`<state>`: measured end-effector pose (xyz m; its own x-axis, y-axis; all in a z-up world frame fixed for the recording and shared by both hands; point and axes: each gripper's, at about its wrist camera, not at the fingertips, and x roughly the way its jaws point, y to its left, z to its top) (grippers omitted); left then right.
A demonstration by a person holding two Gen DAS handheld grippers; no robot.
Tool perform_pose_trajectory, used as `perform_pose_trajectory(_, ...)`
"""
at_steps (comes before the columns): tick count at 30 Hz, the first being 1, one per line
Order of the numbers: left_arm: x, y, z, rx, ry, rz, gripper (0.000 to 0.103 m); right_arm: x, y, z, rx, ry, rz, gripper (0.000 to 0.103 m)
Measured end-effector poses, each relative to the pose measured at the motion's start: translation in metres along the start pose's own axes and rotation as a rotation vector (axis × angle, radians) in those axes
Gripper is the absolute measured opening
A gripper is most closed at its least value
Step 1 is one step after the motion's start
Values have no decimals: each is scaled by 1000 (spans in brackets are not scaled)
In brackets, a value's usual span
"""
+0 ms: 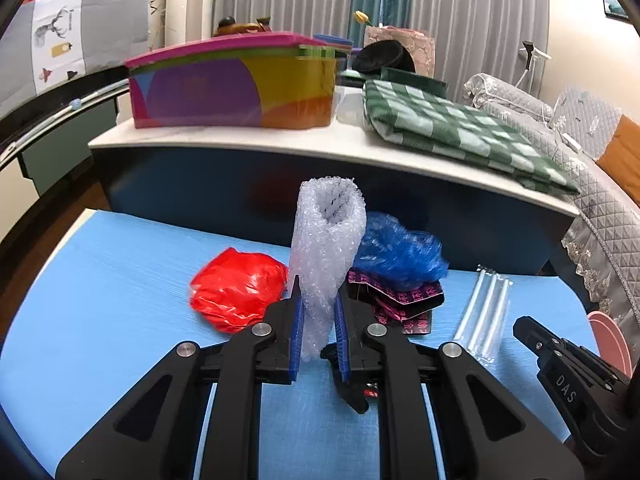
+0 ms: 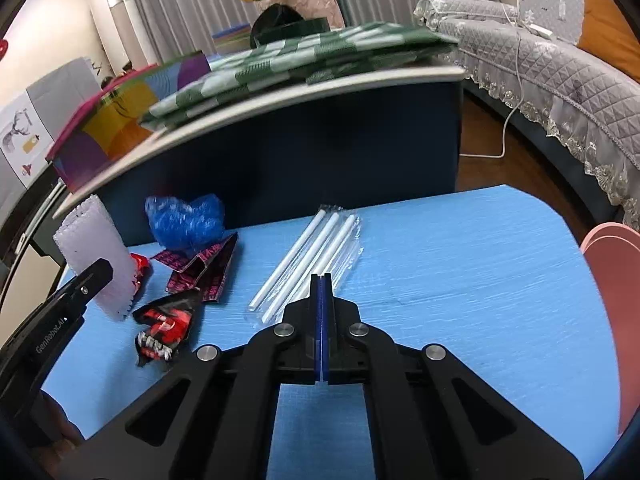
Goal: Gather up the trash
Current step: 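Grasp the white foam net sleeve with the left tool while the right tool grasps the clear straws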
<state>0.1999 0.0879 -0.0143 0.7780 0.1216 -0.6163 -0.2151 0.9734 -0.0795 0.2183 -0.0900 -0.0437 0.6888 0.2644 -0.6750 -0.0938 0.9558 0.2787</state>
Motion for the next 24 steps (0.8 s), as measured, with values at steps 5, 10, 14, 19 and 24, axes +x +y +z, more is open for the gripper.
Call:
perform_pose_trajectory(5, -15, 4, -2, -5, -9, 3, 14, -4, -3, -4, 9, 17, 19, 7)
perform_pose_trajectory(10, -21, 15, -1, -37, -10, 3, 14, 1, 3, -8, 6, 31, 7, 44)
perform_pose_trajectory(14, -23, 18, 4, -56, -17, -5, 14, 13, 10, -7, -8, 57, -5, 47)
perform_pose_trajectory(19, -23, 20, 6, -61, -13, -5, 14, 26, 26, -6, -60, 93, -63, 34)
perform_pose_trajectory(24, -29, 23, 7, -67, -12, -1, 14, 22, 28, -7, -71, 84, -81, 5)
